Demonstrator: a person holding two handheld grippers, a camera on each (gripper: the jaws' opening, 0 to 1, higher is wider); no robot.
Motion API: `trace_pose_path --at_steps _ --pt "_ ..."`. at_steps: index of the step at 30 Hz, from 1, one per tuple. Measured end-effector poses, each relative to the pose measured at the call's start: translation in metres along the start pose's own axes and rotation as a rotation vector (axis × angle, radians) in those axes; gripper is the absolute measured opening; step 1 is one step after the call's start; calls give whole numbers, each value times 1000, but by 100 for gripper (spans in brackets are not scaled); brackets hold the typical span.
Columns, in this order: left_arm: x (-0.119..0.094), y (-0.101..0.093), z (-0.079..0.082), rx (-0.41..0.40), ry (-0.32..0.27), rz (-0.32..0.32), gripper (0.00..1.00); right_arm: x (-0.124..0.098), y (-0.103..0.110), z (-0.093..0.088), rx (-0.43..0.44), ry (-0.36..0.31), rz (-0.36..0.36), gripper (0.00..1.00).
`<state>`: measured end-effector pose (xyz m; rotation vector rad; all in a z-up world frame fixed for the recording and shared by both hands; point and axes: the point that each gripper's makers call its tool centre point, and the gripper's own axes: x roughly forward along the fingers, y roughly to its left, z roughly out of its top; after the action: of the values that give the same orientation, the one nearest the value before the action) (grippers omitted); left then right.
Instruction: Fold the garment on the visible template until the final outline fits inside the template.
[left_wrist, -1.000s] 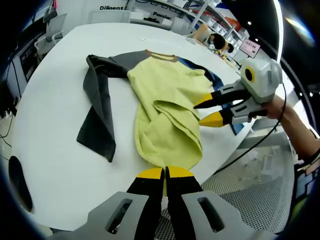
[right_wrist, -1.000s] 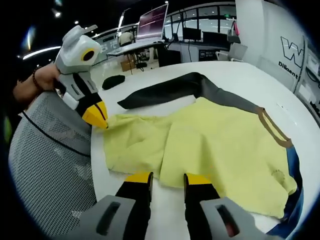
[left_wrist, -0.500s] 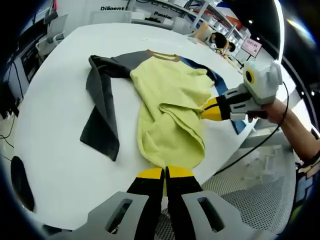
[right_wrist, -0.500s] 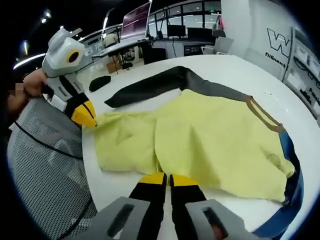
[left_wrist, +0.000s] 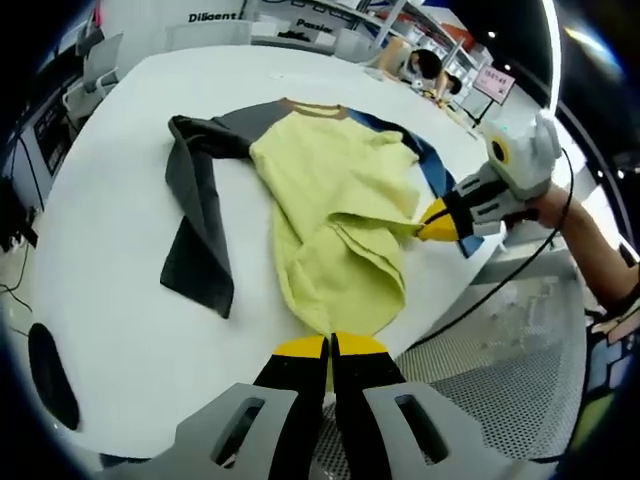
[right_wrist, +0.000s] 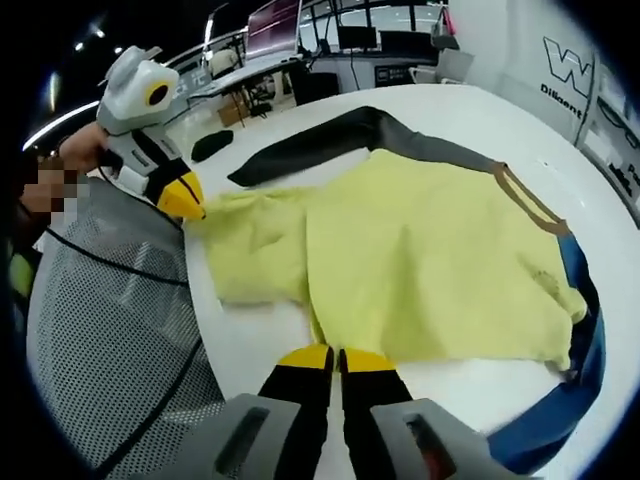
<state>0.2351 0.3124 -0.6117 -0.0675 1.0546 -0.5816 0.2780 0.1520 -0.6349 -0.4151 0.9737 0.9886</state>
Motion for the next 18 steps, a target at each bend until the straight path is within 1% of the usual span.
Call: trace_pose_path --at_steps 1,3,5,8,10,11,13,18 --pt "1 -2 -1 11 9 -7 0 -2 1 -6 -4 31 10 0" --pt "2 -4 -3 19 19 -12 0 -3 1 -12 -7 59 21 0" --pt "3 -5 -5 37 35 -13 0 -5 3 -23 -18 103 36 0" --pt "4 -6 -7 78 58 -11 0 -8 3 -34 -19 142 44 0" --pt "5 -6 -7 85 63 -10 0 -8 3 -37 -20 144 45 0" --pt "7 -5 -12 75 96 -13 0 -9 3 -41 -15 132 49 0" --pt "7 -4 -14 101 107 -8 0 -13 5 -44 4 135 58 0" --pt "6 -3 -15 107 118 -14 0 -21 2 -57 22 188 47 0"
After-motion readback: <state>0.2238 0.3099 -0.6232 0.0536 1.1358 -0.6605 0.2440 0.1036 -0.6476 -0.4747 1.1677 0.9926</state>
